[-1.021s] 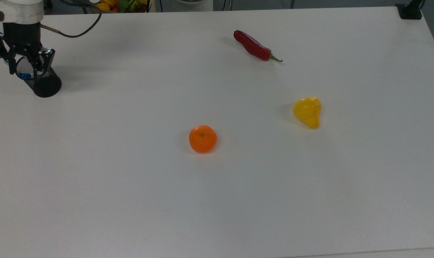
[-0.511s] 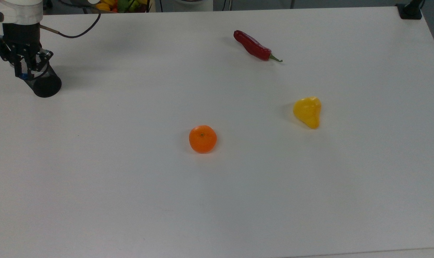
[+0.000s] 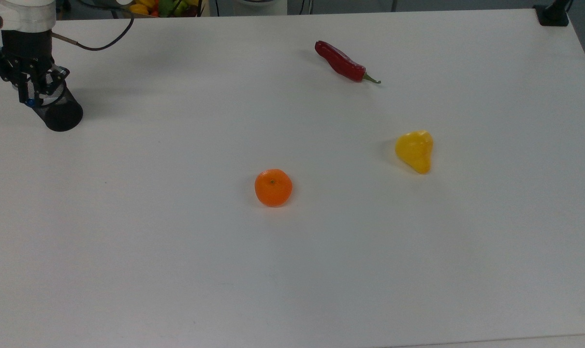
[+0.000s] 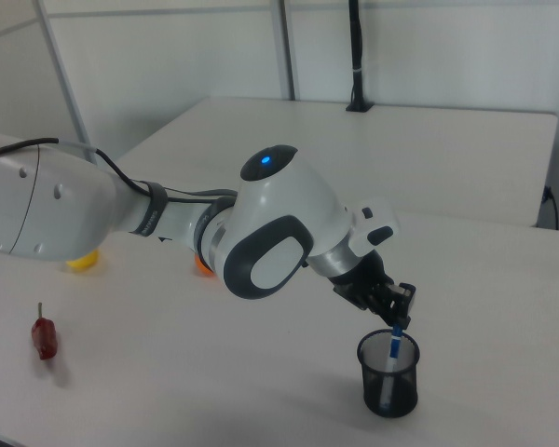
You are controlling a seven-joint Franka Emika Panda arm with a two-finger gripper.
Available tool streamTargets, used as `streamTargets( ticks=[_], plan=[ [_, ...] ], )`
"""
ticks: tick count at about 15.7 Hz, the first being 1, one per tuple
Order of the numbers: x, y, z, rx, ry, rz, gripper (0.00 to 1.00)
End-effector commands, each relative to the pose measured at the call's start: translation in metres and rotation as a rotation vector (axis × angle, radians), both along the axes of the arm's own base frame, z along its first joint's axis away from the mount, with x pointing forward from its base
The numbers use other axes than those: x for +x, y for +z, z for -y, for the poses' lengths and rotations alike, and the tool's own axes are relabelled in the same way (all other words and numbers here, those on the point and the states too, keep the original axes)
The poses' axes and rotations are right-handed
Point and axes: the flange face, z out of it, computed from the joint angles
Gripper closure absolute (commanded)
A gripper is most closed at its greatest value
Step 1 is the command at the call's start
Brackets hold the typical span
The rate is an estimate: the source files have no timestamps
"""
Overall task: Take marker pen
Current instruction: 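Lift the marker up out of the pen cup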
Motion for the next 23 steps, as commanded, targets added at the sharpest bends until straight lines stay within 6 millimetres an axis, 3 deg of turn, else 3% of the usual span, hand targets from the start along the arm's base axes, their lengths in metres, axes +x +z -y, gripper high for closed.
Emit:
streamTargets(
  ticks=[1, 5, 8, 15, 19, 23],
  plan=[
    [-0.003, 0.0, 0.002, -0.018, 0.015, 0.011, 1.0],
    [-0.004, 0.018, 0.003, -0.016, 0.004, 0.041, 1.0],
    [-0.009, 0.046, 0.002, -0.015, -0.002, 0.084, 1.0],
    [-0.034, 0.148, -0.011, 0.012, -0.01, 0.266, 1.0],
    [-0.031, 0.187, -0.054, 0.095, 0.047, 0.265, 1.0],
    [-0.025, 0.2, -0.121, 0.234, 0.128, 0.151, 1.0]
  ],
)
